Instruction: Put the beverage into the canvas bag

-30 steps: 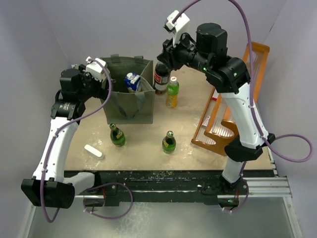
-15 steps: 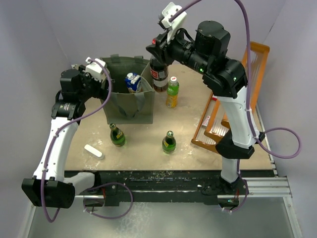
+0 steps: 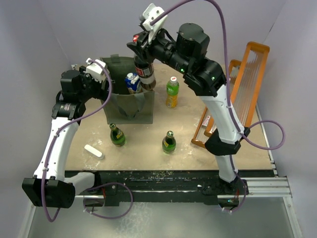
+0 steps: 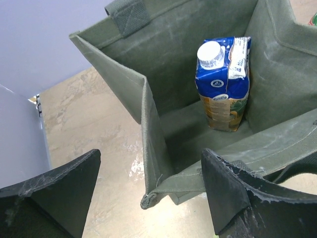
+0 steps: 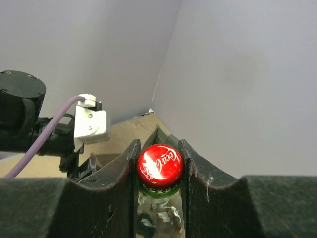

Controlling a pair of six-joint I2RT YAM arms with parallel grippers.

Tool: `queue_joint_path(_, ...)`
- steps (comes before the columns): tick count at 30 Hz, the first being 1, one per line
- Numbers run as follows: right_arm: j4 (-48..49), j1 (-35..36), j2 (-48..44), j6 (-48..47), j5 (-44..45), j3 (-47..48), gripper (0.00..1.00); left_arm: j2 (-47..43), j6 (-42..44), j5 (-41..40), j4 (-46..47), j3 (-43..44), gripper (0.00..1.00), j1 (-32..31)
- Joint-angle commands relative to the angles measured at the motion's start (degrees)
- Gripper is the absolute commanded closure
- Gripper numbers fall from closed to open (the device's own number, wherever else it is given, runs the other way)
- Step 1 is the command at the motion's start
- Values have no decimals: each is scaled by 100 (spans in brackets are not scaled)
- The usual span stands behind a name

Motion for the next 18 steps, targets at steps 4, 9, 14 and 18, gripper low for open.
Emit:
queue_joint_path(4,2153,27,-89,-222,-7,476,100,-165,57,196,225,-142,16,77)
queue_joint_path(9,2348,27,86,-96,-35,505,100,-193,10,255,210,-142,16,107)
queue_joint_path(14,2387,27,228,102,-139,489,100,-263,-9,298,226,-189,16,137)
queue_joint_path(18,2497,27,335,198,-161,452,100,-283,-21,324,237,-195,16,147)
